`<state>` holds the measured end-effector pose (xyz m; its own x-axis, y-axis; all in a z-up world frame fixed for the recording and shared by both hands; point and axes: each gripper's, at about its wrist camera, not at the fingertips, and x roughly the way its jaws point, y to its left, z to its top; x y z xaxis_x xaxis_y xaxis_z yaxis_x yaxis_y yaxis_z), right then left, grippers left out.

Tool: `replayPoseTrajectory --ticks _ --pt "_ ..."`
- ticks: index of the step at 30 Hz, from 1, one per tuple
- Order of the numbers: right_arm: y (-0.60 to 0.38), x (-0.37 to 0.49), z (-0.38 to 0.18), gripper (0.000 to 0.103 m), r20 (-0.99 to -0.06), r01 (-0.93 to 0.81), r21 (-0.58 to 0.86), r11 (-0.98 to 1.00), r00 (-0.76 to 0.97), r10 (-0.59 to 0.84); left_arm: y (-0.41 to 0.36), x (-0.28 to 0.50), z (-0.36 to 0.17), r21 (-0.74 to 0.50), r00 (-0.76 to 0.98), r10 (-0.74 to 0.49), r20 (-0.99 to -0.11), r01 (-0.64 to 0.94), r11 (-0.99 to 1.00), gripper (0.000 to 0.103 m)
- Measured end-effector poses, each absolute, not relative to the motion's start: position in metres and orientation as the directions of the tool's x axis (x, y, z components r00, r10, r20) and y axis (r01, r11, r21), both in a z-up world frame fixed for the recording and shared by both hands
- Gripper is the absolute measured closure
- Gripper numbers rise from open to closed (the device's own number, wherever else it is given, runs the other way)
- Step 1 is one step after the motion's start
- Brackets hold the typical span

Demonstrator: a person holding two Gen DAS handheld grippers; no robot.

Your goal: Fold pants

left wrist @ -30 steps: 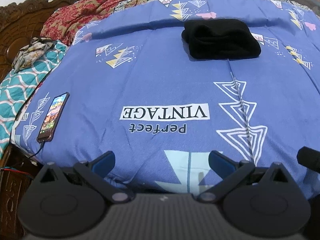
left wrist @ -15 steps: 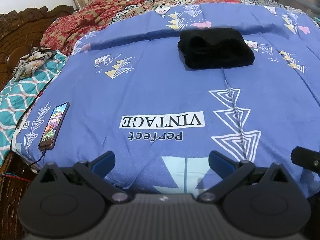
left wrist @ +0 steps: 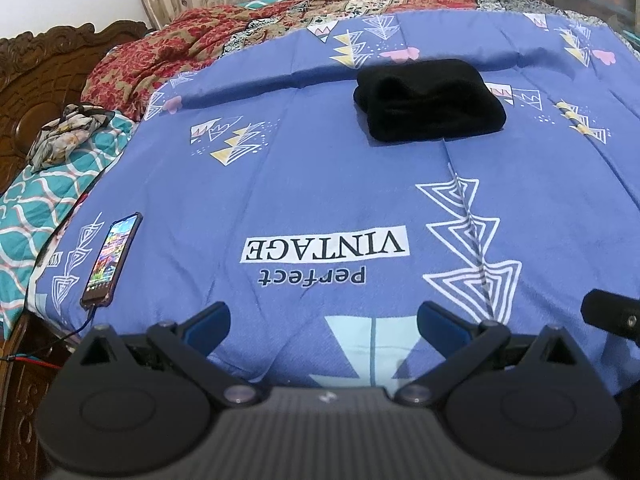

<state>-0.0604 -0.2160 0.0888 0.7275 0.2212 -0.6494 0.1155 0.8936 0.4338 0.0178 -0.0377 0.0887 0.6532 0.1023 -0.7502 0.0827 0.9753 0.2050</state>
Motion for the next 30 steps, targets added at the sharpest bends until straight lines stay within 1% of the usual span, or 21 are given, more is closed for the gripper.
replayPoseTrajectory --ticks 30 --pt "-0.2158 -0.0607 0.0859 0.015 -0.654 0.111 0.434 0.894 0.721 0.228 -0.039 0.019 0.0812 0.214 0.62 0.11 -0.777 0.097 0.972 0.0"
